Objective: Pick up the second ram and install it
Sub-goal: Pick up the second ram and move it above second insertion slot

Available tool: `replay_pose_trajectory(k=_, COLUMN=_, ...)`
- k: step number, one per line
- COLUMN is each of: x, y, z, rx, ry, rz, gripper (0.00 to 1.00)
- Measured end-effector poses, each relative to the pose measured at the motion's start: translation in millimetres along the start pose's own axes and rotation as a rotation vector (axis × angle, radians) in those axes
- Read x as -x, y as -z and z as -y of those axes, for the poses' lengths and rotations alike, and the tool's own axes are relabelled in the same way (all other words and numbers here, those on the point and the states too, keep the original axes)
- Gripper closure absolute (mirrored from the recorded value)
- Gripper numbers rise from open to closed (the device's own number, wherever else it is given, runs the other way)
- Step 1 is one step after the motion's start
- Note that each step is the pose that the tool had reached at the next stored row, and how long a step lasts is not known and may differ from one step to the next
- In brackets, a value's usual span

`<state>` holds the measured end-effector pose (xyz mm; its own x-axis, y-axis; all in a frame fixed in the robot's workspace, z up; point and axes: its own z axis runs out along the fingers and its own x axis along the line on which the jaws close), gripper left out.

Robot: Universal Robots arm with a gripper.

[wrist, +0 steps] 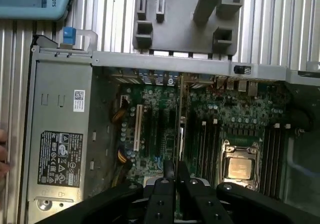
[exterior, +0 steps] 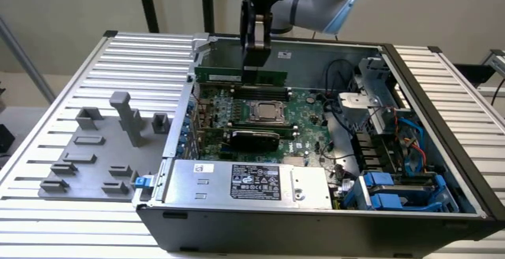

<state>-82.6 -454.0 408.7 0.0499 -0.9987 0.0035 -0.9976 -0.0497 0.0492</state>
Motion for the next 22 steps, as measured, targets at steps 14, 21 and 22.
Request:
replay_pose_trajectory(k=14, x=33.7, y=-10.0, z=42.8, rx=-0.0042, ry=0.0, rz=-0.0002, gripper=0.86)
replay_pose_trajectory(k=21, x=57.0, y=-15.2, z=57.1, rx=-0.0043, ry=0.0, rz=-0.0003, gripper=0.86)
replay_pose_trajectory(k=22, x=60.3, y=-16.0, z=58.4, rx=-0.0044, ry=0.0, rz=-0.0003, gripper=0.86)
